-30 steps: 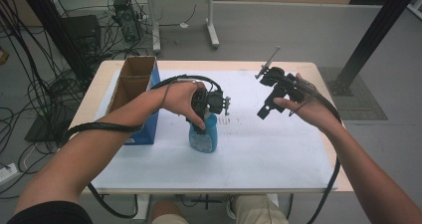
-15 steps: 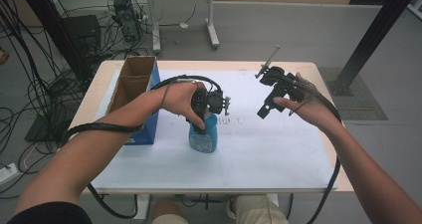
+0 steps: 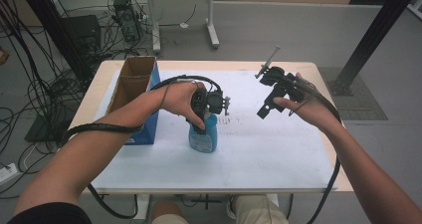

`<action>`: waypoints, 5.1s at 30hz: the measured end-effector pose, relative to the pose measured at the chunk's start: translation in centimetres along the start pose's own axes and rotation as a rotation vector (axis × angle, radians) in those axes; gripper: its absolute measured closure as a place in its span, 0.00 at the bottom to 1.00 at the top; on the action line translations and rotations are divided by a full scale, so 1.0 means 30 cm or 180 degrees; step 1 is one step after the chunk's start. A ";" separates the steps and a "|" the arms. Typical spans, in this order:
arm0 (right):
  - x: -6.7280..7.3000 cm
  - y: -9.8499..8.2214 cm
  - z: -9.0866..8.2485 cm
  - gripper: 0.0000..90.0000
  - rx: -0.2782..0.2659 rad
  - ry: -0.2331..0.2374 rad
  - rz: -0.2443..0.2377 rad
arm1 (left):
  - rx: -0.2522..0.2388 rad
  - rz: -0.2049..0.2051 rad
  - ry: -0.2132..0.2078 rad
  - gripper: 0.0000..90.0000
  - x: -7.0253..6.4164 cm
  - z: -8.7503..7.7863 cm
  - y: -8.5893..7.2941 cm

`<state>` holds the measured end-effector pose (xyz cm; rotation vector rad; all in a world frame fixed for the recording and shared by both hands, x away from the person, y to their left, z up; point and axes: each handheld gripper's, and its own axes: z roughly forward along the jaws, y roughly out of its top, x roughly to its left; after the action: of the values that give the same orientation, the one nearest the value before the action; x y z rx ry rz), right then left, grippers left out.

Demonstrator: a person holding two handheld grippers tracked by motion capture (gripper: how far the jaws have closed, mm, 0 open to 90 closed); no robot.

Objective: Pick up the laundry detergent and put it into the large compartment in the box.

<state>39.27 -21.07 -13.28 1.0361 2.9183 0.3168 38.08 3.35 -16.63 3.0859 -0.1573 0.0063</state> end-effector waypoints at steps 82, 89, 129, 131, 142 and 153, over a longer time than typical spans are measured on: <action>-0.024 -0.023 0.023 0.06 -0.0014 0.0033 0.0081 | 0.0034 -0.0612 -0.0080 0.41 0.014 -0.122 -0.008; -0.026 -0.038 0.013 0.06 -0.0050 0.0032 0.0131 | 0.0028 -0.1093 0.0107 0.41 0.009 -0.309 -0.040; 0.002 0.014 -0.049 0.06 -0.0081 -0.0006 0.0266 | -0.0272 -0.4336 0.0885 0.42 0.045 -0.993 -0.417; 0.001 0.012 -0.048 0.06 -0.0085 -0.0005 0.0266 | -0.0270 -0.4495 0.0903 0.42 0.045 -0.993 -0.446; -0.002 0.020 -0.033 0.06 -0.0066 0.0014 0.0259 | -0.0350 -0.5145 0.0876 0.42 0.031 -0.968 -0.578; -0.004 0.026 -0.024 0.06 -0.0064 0.0035 0.0237 | -0.0391 -0.5350 0.0846 0.42 0.029 -0.917 -0.640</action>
<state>39.78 -20.69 -12.42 1.1456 2.8847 0.3546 40.86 23.77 9.87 2.0736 2.1265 0.2889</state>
